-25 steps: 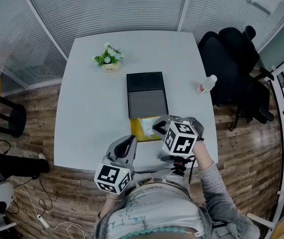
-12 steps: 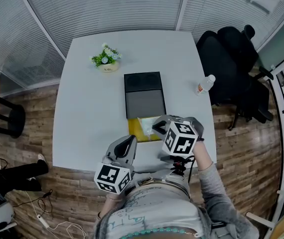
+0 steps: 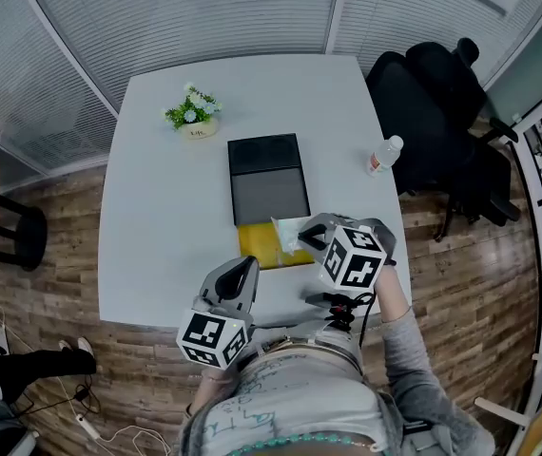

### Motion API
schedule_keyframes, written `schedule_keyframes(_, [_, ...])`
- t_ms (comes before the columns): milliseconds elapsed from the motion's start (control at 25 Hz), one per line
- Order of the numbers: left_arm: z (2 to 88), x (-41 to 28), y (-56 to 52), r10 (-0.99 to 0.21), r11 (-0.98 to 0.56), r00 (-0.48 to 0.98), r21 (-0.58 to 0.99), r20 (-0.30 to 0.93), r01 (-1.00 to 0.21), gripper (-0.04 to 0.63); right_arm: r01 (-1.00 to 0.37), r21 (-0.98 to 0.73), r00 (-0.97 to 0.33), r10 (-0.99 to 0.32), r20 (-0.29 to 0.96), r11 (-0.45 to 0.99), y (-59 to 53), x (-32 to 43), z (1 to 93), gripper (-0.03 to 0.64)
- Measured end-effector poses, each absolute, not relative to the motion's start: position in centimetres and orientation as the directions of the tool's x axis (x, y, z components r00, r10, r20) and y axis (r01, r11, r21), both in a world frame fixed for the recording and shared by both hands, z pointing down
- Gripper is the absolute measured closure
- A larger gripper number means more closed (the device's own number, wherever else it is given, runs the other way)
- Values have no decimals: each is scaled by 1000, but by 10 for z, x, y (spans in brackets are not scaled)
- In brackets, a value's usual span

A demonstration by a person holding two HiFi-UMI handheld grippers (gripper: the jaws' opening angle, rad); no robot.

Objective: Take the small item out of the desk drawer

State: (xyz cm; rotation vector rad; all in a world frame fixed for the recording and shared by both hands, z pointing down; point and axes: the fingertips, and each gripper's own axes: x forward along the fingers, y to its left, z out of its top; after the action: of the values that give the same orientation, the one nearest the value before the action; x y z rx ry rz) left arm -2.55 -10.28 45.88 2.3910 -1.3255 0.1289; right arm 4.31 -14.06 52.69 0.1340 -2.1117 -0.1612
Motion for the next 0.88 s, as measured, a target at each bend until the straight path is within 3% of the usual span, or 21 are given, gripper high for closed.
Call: schedule_keyframes(880, [463, 4, -105, -776, -494, 572, 308, 266, -813, 598, -166, 205, -458, -260, 850, 965, -156, 135, 524, 612])
